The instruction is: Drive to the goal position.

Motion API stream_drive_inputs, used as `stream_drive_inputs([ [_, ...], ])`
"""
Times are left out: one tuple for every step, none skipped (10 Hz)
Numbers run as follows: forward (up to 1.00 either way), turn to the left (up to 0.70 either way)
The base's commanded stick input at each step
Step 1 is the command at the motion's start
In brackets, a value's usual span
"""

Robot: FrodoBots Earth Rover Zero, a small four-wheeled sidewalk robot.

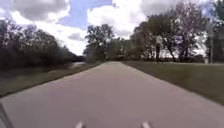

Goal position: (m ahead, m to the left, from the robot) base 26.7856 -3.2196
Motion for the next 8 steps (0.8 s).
stream_drive_inputs([
  [1.0, 0.0],
  [1.0, 0.0],
  [1.0, 0.0],
  [1.0, 0.0],
  [1.0, 0.0],
  [1.0, 0.0],
  [1.0, 0.0],
  [1.0, 0.0],
])
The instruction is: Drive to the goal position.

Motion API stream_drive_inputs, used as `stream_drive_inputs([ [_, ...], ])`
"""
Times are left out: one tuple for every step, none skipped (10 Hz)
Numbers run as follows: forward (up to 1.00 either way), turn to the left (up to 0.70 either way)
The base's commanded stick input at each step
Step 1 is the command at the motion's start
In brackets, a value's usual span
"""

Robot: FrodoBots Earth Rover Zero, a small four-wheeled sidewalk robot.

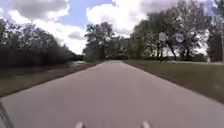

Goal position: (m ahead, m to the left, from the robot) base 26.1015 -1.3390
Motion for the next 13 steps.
stream_drive_inputs([
  [1.0, 0.0],
  [1.0, 0.0],
  [1.0, -0.18],
  [1.0, -0.27],
  [1.0, -0.04],
  [1.0, 0.0],
  [1.0, 0.0],
  [1.0, 0.0],
  [1.0, 0.0],
  [1.0, 0.0],
  [1.0, 0.0],
  [1.0, 0.0],
  [1.0, 0.0],
])
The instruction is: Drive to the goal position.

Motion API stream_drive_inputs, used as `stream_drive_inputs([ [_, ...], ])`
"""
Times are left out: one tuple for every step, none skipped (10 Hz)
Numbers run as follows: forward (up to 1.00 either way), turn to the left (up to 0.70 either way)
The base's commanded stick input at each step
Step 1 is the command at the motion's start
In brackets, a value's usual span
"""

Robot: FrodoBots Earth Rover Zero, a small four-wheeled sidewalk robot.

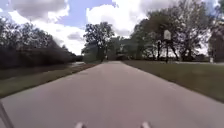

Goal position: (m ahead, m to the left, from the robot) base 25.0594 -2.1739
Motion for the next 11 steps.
stream_drive_inputs([
  [1.0, 0.0],
  [1.0, 0.0],
  [1.0, -0.17],
  [1.0, -0.27],
  [1.0, -0.27],
  [1.0, -0.27],
  [1.0, 0.0],
  [1.0, 0.0],
  [1.0, 0.0],
  [1.0, 0.0],
  [1.0, 0.0],
])
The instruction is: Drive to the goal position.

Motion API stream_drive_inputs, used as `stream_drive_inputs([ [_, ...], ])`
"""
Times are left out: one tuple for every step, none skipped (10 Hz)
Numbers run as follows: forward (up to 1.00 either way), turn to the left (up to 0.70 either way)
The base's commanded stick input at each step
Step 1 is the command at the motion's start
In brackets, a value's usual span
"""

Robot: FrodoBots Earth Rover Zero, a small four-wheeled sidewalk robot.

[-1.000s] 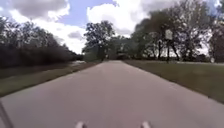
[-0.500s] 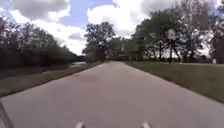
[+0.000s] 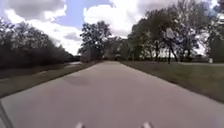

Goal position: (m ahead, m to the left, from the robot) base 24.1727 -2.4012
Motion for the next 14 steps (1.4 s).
stream_drive_inputs([
  [1.0, 0.0],
  [1.0, 0.0],
  [1.0, 0.0],
  [1.0, 0.0],
  [1.0, 0.0],
  [1.0, 0.0],
  [1.0, 0.0],
  [1.0, 0.0],
  [1.0, 0.0],
  [1.0, 0.0],
  [1.0, 0.0],
  [1.0, 0.0],
  [1.0, 0.0],
  [1.0, 0.0],
])
